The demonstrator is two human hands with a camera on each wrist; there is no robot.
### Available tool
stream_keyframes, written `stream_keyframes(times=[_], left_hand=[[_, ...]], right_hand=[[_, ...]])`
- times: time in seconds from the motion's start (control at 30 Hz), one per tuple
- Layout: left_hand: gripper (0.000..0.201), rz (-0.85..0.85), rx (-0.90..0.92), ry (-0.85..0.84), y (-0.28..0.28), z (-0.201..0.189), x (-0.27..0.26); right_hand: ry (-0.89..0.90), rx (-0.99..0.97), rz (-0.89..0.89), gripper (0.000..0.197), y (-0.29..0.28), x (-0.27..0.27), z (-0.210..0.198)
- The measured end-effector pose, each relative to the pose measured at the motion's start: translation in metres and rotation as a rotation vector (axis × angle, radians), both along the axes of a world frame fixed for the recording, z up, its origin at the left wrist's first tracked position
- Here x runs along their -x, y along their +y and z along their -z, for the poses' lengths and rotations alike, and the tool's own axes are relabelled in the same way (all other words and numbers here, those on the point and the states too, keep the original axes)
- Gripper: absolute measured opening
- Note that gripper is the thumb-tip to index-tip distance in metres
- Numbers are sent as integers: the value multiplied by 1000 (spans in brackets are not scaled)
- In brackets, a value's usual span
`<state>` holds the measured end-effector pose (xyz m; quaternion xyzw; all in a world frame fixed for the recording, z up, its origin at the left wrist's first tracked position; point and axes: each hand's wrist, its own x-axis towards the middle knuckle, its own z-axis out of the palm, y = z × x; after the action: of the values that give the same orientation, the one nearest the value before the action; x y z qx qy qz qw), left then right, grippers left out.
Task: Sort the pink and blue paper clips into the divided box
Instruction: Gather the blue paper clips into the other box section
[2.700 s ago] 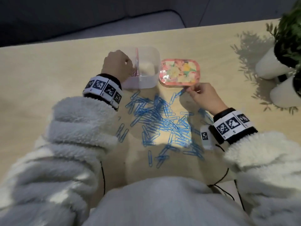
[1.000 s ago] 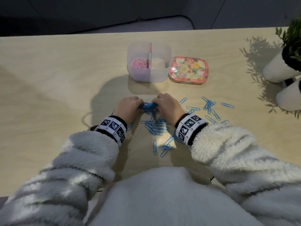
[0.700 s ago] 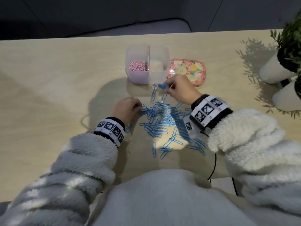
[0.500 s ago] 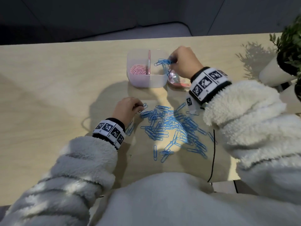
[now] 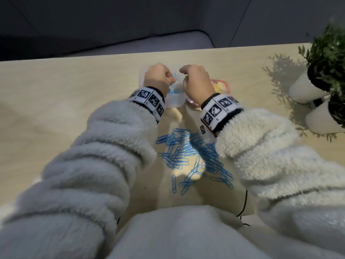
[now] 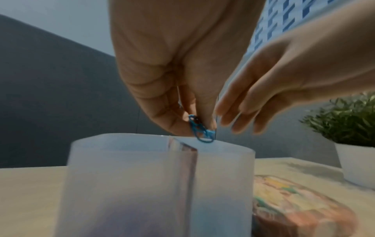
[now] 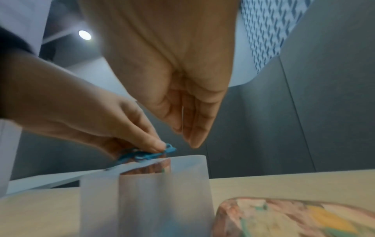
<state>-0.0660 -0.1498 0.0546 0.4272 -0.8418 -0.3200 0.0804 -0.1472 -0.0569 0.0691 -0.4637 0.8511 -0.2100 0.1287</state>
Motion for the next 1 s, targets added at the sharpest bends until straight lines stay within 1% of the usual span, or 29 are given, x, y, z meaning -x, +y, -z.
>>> stream_keyframes(times=[0.1,0.17,0.23,0.27,0.3,0.37,0.4,0.47,0.5,0.53,0.57,0.6,0.63,0.67,0.7,0.73,0.8,0.87,0.93,1.0], left_hand=[[23,48,42,-129,-1,1,19],[28,103,53,-168,5,-1,21],[27,159,93,-139,13,-4,11],[25,179,129,-93,18,-5,1],[23,178,171,-41,22,-5,-13],[23,111,213,33,33,-1,-49],[23,74,206,32,39,3,-71],[24,38,147,-57,50,19,-118],[32,44,98,-147,56,28,-142],[49,68,42,-253,60,36,-165],[72,96,-7,-348,64,42,-183],[92,115,-41,-409,67,49,-199],[104,119,-60,-442,70,54,-209],[110,109,-67,-450,75,56,-216],[110,92,-64,-449,79,58,-220],[103,76,-53,-442,84,59,-223],[79,37,-39,-422,92,63,-223],[59,31,-28,-357,95,68,-220],[39,38,-30,-275,97,72,-215],[26,58,-33,-229,99,72,-207]], right_hand=[[-25,210,42,37,31,-5,7],[-45,270,32,31,50,-11,17],[-59,203,-2,25,63,-16,32],[-75,147,-26,25,69,-19,40],[-91,94,-53,25,73,-22,49],[-116,20,-102,27,79,-29,63],[-128,0,-118,27,80,-33,69],[-125,-33,-151,27,78,-42,78],[-103,-49,-185,27,75,-47,81],[-65,-70,-233,29,71,-53,84],[-21,-105,-288,33,66,-60,86],[25,-146,-343,38,61,-68,87],[57,-187,-392,46,57,-76,88],[75,-223,-436,53,53,-86,89],[87,-247,-476,59,50,-96,91],[102,-258,-517,64,50,-106,91],[136,-254,-589,69,53,-124,94],[151,-240,-636,70,57,-135,97],[157,-246,-683,66,60,-141,99],[158,-255,-713,53,61,-144,101]])
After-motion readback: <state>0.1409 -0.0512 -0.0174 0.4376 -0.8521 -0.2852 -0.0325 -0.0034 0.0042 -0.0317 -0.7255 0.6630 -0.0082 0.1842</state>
